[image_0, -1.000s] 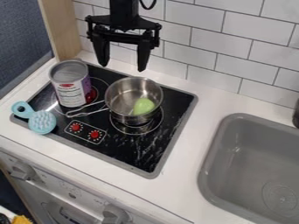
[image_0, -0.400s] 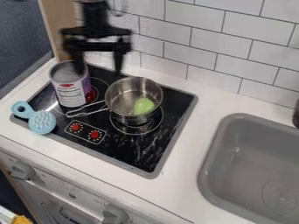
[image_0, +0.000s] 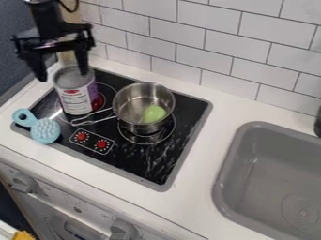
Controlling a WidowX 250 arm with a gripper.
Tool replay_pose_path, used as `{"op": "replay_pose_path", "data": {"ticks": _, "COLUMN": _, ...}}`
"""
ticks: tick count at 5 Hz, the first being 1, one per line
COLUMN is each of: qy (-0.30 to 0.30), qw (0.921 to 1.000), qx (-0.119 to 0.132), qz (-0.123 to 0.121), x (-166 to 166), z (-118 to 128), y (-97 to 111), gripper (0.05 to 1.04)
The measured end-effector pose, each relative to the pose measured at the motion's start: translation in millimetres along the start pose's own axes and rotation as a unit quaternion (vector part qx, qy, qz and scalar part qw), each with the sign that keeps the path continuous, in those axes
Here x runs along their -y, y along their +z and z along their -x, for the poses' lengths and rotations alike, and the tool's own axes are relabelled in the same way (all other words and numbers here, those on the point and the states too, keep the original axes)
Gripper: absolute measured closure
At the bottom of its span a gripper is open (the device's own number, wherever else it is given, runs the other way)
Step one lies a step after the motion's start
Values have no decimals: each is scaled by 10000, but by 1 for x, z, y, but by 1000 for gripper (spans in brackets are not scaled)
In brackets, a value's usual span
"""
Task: Move the can above the left burner
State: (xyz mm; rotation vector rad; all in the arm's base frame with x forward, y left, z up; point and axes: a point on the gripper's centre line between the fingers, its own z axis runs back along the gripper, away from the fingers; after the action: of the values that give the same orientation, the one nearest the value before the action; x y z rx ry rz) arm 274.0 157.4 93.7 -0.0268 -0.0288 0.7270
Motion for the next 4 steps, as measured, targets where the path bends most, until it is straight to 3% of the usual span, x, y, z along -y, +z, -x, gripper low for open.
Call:
{"op": "replay_pose_path", "data": {"ticks": 1, "qy": -495, "qw": 9981, "qx": -298, "qz": -197, "x": -5, "z": -2, "y": -14, "gripper": 84}}
{"op": "replay_pose_path", "data": {"ticks": 2, "qy": -983, "qw": 9938, "qx": -478, "qz": -175, "x": 0, "z": 2, "y": -17, "gripper": 84}}
{"op": "replay_pose_path", "data": {"ticks": 3, "qy": -1516, "qw": 9867, "qx": -494, "qz": -317, "x": 9, "z": 9, "y": -24, "gripper": 84}}
{"op": "replay_pose_path", "data": {"ticks": 4, "qy": -1534, "qw": 9860, "qx": -420, "qz": -508, "x": 7, "z": 9, "y": -28, "gripper": 84}}
